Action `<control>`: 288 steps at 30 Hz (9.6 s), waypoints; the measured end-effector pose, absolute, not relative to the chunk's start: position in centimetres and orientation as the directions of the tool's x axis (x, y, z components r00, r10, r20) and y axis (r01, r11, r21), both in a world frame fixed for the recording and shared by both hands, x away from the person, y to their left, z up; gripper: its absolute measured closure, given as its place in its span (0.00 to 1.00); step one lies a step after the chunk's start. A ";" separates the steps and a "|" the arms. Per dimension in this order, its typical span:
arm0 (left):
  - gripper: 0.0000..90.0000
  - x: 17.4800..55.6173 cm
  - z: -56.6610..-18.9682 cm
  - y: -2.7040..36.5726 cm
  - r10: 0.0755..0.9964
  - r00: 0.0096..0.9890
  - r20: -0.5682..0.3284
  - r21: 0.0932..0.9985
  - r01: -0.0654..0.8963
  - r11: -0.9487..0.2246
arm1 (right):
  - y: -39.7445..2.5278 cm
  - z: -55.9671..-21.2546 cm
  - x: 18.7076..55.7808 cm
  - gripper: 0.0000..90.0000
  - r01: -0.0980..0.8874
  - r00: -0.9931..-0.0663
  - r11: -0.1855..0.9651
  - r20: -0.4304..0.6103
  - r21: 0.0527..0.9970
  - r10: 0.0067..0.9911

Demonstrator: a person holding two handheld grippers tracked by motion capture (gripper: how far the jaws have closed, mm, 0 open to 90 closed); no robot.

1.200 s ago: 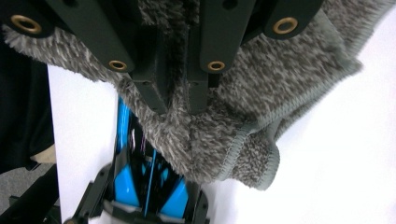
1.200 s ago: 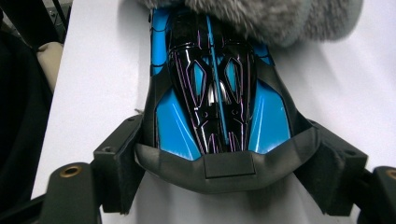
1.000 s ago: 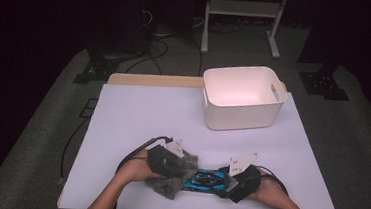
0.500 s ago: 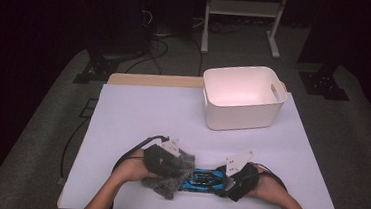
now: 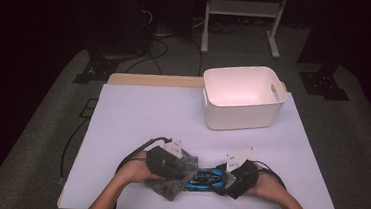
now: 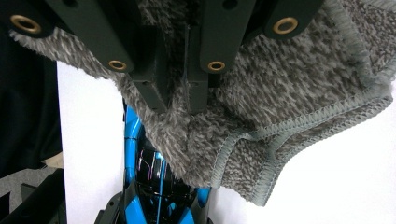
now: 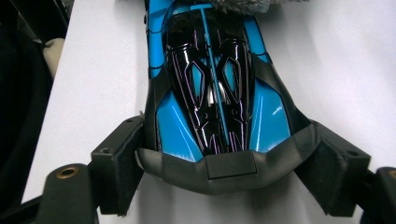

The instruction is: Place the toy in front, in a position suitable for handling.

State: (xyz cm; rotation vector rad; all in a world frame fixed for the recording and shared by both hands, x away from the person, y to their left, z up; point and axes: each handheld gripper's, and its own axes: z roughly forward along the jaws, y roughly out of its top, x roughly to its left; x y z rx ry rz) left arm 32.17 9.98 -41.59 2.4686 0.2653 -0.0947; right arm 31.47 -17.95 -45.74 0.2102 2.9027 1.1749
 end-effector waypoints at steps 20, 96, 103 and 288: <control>0.90 31.5 -40.3 2.4 -0.002 0.993 -0.121 0.612 0.073 -0.788 | -16.9 -46.0 31.0 0.25 0.117 -0.990 0.698 0.025 0.707 0.140; 0.90 33.9 -40.0 4.7 0.073 0.989 -0.127 0.554 0.132 -0.822 | -17.1 -46.3 31.1 0.25 0.110 -0.991 0.675 0.028 0.730 0.131; 0.90 33.7 -40.6 8.3 0.135 0.981 -0.137 0.531 0.188 -0.827 | -17.1 -46.4 31.1 0.25 0.106 -0.991 0.674 0.024 0.731 0.129; 0.89 31.6 -36.8 6.4 0.074 0.992 -0.105 0.569 0.121 -0.813 | -17.6 -44.4 30.0 0.62 0.152 -0.986 0.606 0.079 0.781 0.146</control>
